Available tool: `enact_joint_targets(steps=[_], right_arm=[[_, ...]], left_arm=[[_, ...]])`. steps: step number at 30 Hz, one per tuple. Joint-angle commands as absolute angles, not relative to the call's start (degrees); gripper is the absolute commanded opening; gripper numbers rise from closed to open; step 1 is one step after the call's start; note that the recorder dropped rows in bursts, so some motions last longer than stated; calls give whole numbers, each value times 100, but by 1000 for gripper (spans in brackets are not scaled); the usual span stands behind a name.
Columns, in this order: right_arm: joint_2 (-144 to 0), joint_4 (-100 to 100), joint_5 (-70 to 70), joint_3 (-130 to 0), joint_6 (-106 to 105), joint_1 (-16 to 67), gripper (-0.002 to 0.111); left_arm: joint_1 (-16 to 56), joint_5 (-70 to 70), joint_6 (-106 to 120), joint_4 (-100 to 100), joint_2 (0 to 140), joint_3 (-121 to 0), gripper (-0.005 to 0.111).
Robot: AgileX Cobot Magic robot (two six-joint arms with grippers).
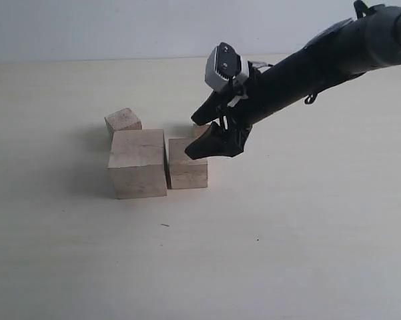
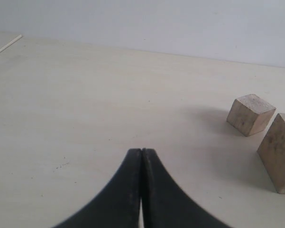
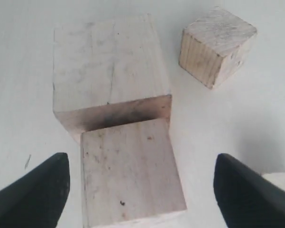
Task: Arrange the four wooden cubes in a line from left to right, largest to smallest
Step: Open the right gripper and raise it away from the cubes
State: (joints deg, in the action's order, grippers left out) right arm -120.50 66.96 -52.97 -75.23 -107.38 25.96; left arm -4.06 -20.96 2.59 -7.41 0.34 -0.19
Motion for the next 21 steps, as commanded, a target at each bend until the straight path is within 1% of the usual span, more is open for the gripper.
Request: enact_joint_targets(steps=[1,4,8,11,14,21], right_arm=[[-11563,5861,-5236,-7522,-10107,2583,78],[-11337,5295,-4617,-7522,-9329,2583,78],[-11645,4763,-4019,-7522,-8782,2583,78],[-11940,4810,-3821,-7522,-8782,2583,78],[-12163,5353,-3652,-7522,-8792,2597,78],[-12206,5757,-3663,-7522,-8882,2597,78]], left_arm=[[-378,-2048,250,-746,0,0,0],[-378,-2048,250,-746,0,0,0],[-378,-2048,250,-746,0,0,0],[-378,-2048,250,-746,0,0,0],[-378,-2048,250,-746,0,0,0],[-378,-2048,250,-746,0,0,0]])
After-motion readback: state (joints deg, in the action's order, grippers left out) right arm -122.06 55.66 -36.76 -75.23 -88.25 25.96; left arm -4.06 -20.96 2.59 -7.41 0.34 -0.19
